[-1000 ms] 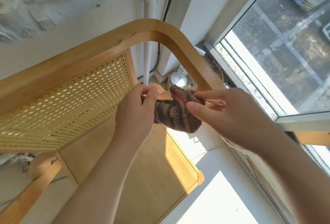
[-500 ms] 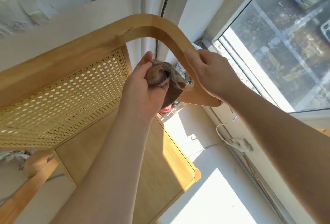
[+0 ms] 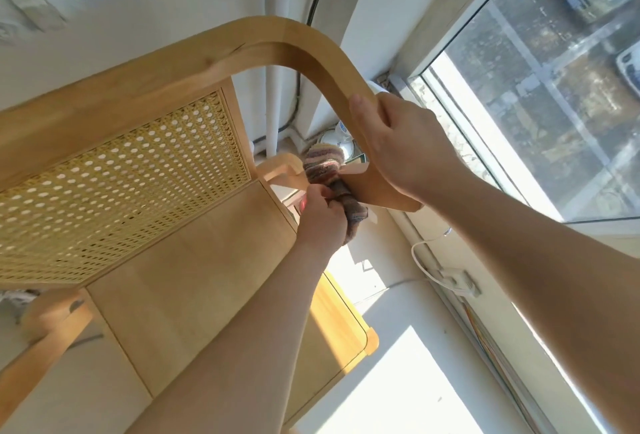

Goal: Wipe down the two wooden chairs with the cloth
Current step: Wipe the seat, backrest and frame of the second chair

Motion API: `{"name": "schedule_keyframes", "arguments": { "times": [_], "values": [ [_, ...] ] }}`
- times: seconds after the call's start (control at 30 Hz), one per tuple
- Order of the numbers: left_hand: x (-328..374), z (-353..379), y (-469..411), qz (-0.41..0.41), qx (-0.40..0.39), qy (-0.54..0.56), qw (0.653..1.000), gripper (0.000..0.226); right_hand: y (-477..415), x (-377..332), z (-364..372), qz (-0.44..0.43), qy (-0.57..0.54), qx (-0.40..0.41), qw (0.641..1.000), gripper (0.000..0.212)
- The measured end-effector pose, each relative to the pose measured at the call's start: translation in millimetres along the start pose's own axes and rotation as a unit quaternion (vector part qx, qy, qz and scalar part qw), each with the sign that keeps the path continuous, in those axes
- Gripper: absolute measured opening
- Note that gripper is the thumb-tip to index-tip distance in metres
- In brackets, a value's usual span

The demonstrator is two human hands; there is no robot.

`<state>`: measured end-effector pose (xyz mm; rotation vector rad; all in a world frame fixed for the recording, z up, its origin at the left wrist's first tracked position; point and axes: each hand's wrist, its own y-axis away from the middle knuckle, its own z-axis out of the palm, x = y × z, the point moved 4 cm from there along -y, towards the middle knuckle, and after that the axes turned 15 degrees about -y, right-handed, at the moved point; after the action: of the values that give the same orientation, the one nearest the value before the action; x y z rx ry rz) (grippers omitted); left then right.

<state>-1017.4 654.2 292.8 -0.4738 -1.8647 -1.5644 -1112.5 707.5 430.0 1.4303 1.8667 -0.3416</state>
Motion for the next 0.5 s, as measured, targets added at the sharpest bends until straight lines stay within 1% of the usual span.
{"name": "schedule_keyframes", "arguments": {
  "times": [0.07, 0.1, 0.13, 0.17, 0.2, 0.23, 0.27, 0.3, 0.33, 0.4, 0.43, 0.47, 0.5],
  "values": [
    [-0.6, 0.1, -2.8, -0.008, 0.014, -0.069, 0.997, 0.025, -0.6, 0.0, 0.4, -0.007, 0.007, -0.002, 1.000, 0.047],
    [-1.2, -0.4, -3.4, -0.029, 0.010, -0.016, 0.999, 0.027, -1.3, 0.2, 0.7, -0.012, 0.007, -0.001, 1.000, 0.047],
    [-2.0, -0.8, -5.8, -0.045, -0.010, 0.068, 0.997, 0.027, -2.2, 0.7, 0.8, -0.016, 0.006, -0.001, 1.000, 0.047],
    [0.9, -1.1, -7.3, -0.060, -0.046, 0.188, 0.979, 0.025, -2.6, 1.1, 0.7, -0.020, 0.005, -0.002, 1.000, 0.047],
    [6.8, -3.9, -7.8, -0.063, -0.080, 0.305, 0.947, 0.021, -2.4, 1.6, 0.8, -0.023, 0.003, -0.004, 1.000, 0.047],
    [17.0, -9.7, -7.5, -0.050, -0.107, 0.402, 0.908, 0.016, -2.0, 2.0, 1.1, -0.027, 0.002, -0.005, 1.000, 0.047],
    [29.0, -16.8, -9.8, -0.030, -0.125, 0.470, 0.874, 0.013, -2.7, 2.4, 1.5, -0.031, 0.003, -0.006, 0.999, 0.047],
    [42.4, -24.4, -11.8, -0.007, -0.129, 0.512, 0.849, 0.014, -3.5, 2.4, 2.0, -0.037, 0.004, -0.007, 0.999, 0.047],
    [56.4, -31.1, -10.6, 0.010, -0.129, 0.533, 0.836, 0.015, -3.6, 2.4, 2.7, -0.041, 0.006, -0.008, 0.999, 0.048],
    [76.9, -35.2, -5.4, 0.030, -0.137, 0.544, 0.827, 0.017, -4.1, 3.0, 2.1, -0.043, 0.003, -0.010, 0.999, 0.048],
    [80.0, -33.6, -2.5, 0.030, -0.150, 0.533, 0.832, 0.018, -4.3, 3.5, 1.6, -0.041, 0.000, -0.011, 0.999, 0.047],
    [78.4, -30.4, 2.1, 0.020, -0.160, 0.505, 0.848, 0.020, -4.1, 3.8, 1.5, -0.039, -0.003, -0.010, 0.999, 0.047],
    [70.0, -26.3, 5.8, 0.000, -0.154, 0.450, 0.880, 0.021, -3.7, 3.8, 2.1, -0.039, -0.004, -0.008, 0.999, 0.047]
  ]
}}
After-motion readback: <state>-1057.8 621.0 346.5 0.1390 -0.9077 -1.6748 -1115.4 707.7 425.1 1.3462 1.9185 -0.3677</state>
